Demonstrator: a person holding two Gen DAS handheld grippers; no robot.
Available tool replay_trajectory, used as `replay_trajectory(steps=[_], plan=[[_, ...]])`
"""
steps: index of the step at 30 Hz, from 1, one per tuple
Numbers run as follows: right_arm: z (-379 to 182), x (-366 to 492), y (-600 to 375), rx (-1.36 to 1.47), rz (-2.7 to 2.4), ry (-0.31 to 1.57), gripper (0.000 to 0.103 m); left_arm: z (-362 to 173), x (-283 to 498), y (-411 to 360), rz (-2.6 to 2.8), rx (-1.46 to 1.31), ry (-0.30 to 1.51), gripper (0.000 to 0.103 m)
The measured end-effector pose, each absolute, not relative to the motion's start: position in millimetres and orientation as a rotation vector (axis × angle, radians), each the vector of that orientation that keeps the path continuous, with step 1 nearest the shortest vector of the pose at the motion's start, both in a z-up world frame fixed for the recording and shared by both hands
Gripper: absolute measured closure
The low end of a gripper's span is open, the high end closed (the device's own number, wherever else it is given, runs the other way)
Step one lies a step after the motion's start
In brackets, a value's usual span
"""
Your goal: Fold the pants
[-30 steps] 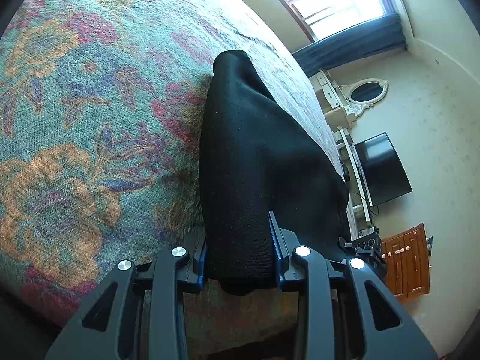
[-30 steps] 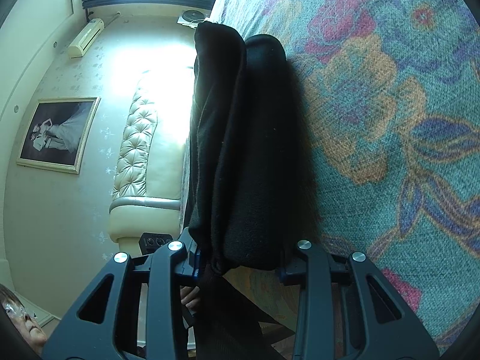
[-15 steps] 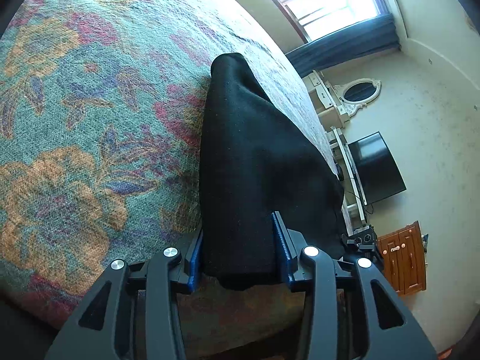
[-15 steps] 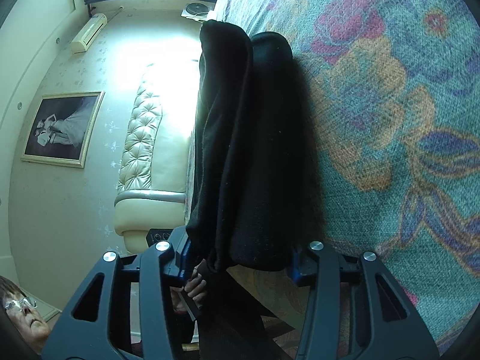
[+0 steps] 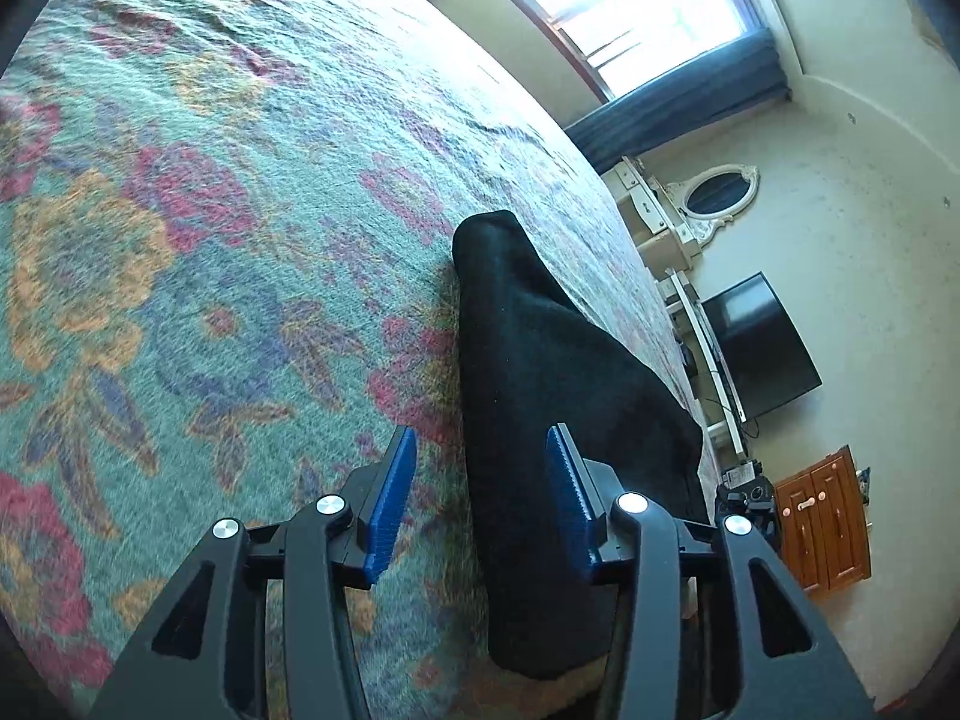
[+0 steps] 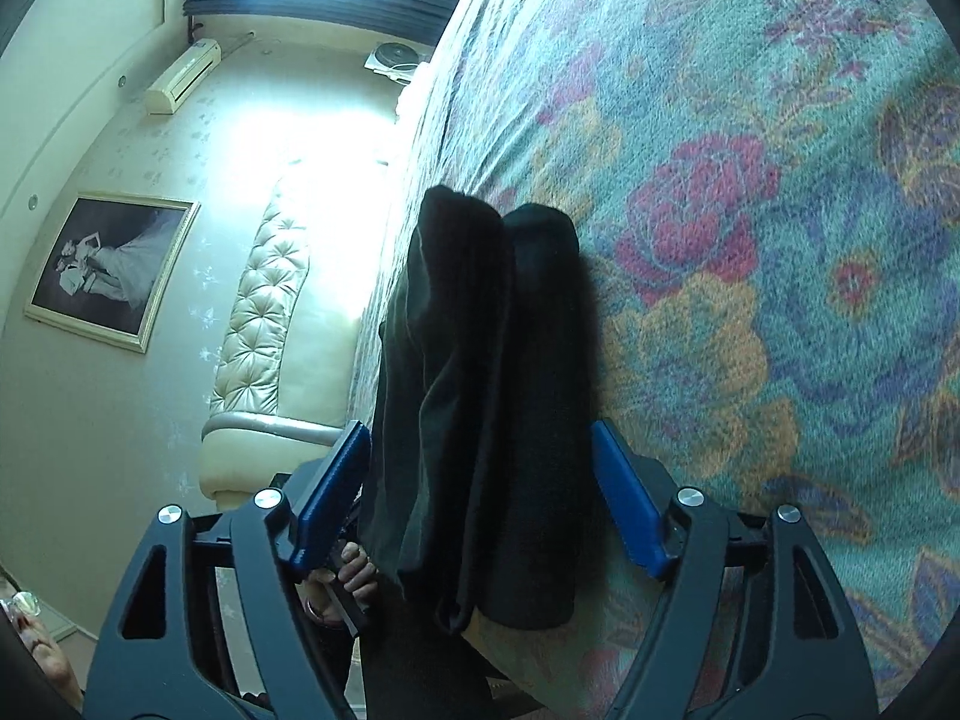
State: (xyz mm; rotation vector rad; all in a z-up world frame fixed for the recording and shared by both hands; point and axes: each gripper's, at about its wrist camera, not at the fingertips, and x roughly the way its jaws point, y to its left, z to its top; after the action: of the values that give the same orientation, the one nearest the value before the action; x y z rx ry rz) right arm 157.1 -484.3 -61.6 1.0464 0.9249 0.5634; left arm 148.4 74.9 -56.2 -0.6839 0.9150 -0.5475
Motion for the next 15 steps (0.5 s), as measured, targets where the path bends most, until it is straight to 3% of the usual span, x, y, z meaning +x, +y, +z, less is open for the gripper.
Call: replay_trajectory(steps=[2,6,8,15], plan=[[-62,170,-480,1.028,0.565,0.937,0.028,-61,161,65,-0.549,-0.661,0.936,0.057],[-76,182,-485,1.062,0.538,0.983,0.070,-70,173,55,-0.551,-0.679,0.953,0.056],[-84,181,-489,1.085,0.570,0.975,0.078,-73,175,53,-0.556,-0.685,0.952,0.053],[-85,178,-490,1.074,0.581,0.957,0.079,-75,169,44,-0.558,-0.639,0.926,0.052]])
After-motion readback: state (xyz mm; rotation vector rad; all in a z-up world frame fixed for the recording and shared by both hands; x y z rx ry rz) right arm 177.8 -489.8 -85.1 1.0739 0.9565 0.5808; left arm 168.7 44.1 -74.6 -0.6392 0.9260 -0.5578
